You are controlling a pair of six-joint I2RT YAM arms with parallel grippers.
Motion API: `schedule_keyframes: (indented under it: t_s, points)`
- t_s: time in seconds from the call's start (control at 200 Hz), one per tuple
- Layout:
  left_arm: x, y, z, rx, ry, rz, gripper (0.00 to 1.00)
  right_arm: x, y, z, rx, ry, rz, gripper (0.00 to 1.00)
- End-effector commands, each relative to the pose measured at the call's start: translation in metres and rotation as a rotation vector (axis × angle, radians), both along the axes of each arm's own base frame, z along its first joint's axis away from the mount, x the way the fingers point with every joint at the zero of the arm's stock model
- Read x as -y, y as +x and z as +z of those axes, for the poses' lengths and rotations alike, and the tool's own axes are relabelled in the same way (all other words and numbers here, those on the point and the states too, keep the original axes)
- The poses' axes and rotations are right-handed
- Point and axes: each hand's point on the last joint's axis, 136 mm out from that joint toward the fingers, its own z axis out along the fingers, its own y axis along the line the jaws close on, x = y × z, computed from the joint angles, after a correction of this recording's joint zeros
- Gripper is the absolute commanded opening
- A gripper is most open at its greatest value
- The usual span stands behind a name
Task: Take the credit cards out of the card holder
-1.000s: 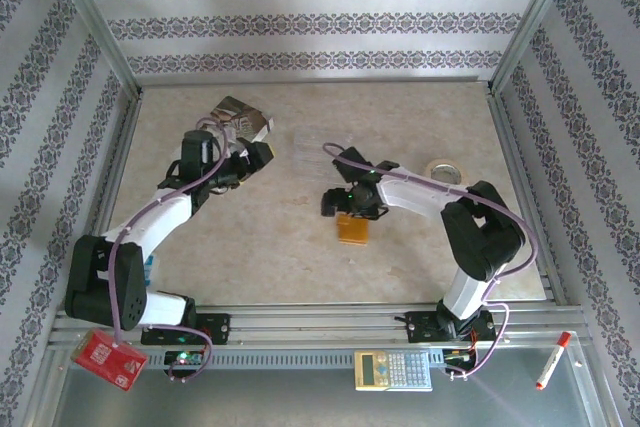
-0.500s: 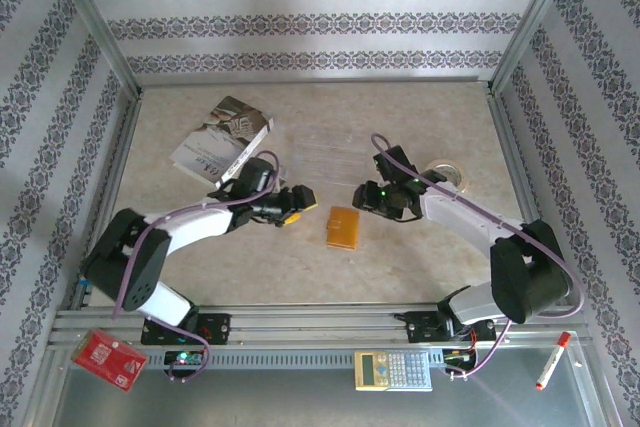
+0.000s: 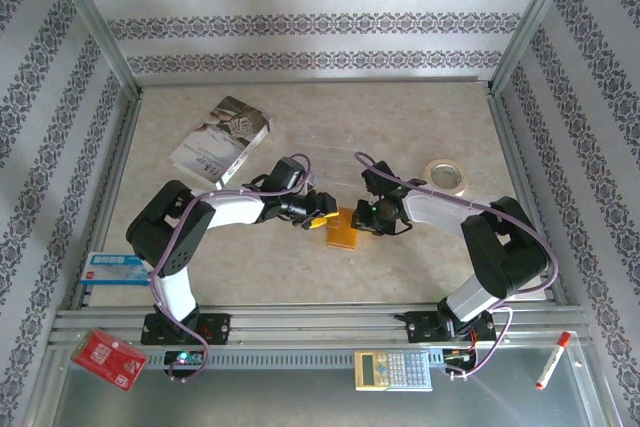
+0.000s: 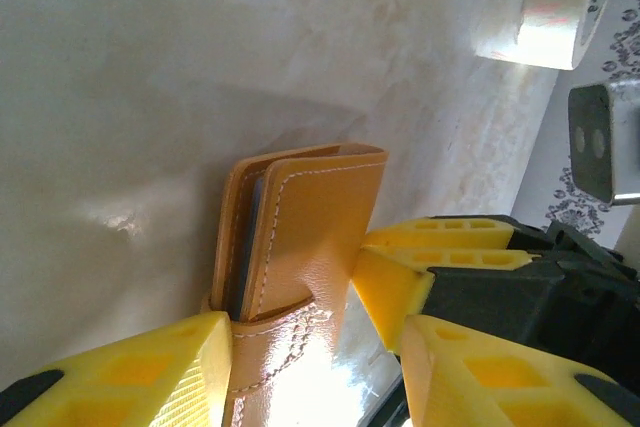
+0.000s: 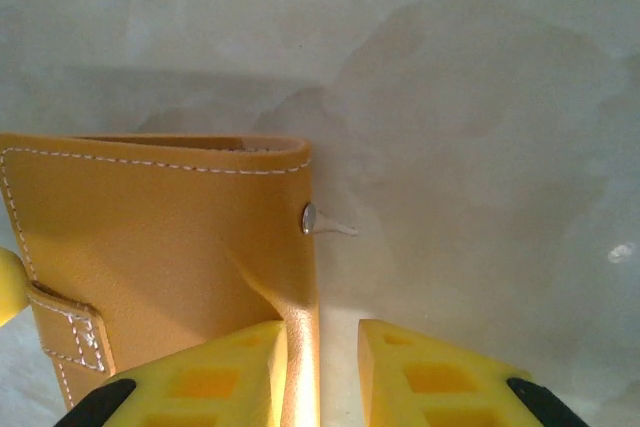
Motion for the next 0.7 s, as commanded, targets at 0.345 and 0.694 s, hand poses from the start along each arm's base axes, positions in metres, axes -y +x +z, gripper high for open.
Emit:
schedule_keyframes:
  t_s: [0.345, 0.694]
  points:
    - [-0.010, -0.018, -0.016, -0.031, 0.170, -0.066, 0.49, 0.006, -0.006, -0.020, -0.038, -0.020, -0.020, 0.28]
    - [0.005, -0.018, -0.012, -0.037, 0.088, -0.067, 0.44, 0.007, -0.008, -0.022, -0.037, -0.015, -0.028, 0.28]
